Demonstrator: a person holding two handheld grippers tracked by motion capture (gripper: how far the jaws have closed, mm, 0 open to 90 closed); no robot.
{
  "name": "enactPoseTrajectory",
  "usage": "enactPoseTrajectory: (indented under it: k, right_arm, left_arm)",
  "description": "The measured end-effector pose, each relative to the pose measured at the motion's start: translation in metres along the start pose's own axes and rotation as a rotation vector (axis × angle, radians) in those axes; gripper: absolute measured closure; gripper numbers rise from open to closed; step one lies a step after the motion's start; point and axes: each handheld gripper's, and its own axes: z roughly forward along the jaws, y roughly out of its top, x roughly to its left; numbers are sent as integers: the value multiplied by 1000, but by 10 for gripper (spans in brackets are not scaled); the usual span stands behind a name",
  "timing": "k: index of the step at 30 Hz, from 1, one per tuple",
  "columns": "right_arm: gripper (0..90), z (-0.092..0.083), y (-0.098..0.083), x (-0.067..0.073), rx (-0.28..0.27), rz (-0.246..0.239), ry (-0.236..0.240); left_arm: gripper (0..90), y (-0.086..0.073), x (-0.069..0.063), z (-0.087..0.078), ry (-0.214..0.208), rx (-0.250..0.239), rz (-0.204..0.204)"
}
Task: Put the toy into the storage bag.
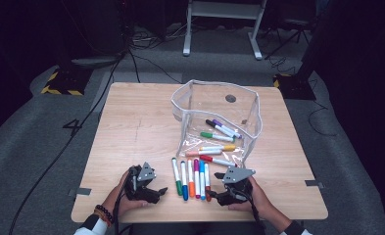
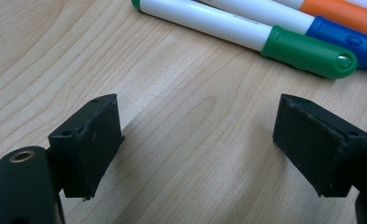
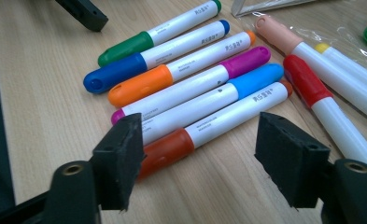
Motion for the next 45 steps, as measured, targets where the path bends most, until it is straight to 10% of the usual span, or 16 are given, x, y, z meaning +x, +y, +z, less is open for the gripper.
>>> enactPoseTrajectory:
  k: [14, 19, 29, 45]
  right_arm:
    - [347, 9, -10, -12, 84, 52, -92]
    - [480, -7, -25, -31, 96, 106, -121]
    - [727, -21, -37, -49, 95, 106, -72]
    - [751, -52, -57, -66, 86, 84, -30]
  left_arm:
    - [157, 0, 0, 0, 2, 0, 0]
    - [157, 0, 0, 0, 2, -1, 1]
    - [157, 0, 0, 0, 2, -1, 0]
    - [157, 0, 0, 0, -1, 0, 0]
